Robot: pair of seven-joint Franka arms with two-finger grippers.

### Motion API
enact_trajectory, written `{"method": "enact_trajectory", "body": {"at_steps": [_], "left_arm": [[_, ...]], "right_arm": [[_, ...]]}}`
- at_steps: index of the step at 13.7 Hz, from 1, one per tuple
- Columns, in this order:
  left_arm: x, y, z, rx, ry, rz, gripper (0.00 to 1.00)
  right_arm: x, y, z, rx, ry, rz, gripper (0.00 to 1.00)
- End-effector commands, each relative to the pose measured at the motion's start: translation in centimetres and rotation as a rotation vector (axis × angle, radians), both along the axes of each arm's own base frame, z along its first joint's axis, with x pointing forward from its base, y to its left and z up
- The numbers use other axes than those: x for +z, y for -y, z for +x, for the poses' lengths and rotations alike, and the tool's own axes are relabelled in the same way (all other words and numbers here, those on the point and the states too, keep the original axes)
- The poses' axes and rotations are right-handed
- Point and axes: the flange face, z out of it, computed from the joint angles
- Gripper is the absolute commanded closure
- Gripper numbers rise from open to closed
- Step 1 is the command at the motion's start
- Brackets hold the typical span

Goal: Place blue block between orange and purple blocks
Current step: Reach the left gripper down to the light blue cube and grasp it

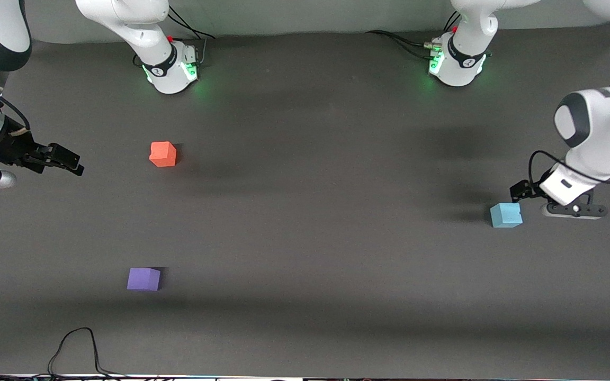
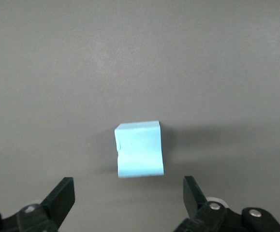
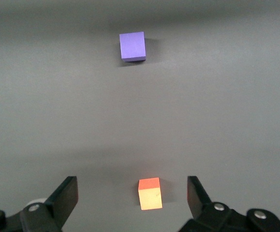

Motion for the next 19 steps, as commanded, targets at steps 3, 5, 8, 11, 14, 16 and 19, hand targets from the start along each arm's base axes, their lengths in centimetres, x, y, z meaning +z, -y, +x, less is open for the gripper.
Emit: {"method": "enact_trajectory", "body": {"at_steps": [3, 5, 8, 11, 14, 16, 19], "left_arm": [[-4.1, 0.6, 0.9, -0.04, 0.025, 0.012, 0.0], [-6.1, 1.5, 1.3, -0.059, 0.042, 0.013, 0.0], [-7.4, 1.0, 1.6, -0.089, 0.042, 0.016, 0.0], [-8.2, 0.6, 1.8, -0.085, 0.039, 0.016, 0.0], [-8.5, 0.5, 1.7, -0.083, 0.034, 0.016, 0.11], [-8.6, 0.5, 2.0, -0.079, 0.033, 0.014, 0.54], [-8.3, 0.3, 2.4, -0.076, 0.035, 0.014, 0.67]], "right_arm": [[0.3, 0.0, 0.3, -0.005, -0.005, -0.011, 0.0], [0.3, 0.0, 0.3, -0.004, -0.005, -0.011, 0.0], [0.2, 0.0, 0.2, -0.005, -0.007, -0.011, 0.0], [0.2, 0.0, 0.2, -0.002, -0.007, -0.011, 0.0], [0.2, 0.0, 0.2, 0.001, -0.007, -0.011, 0.0], [0.2, 0.0, 0.2, 0.001, -0.007, -0.011, 0.0], [0.2, 0.2, 0.3, 0.004, -0.008, -0.011, 0.0]]}}
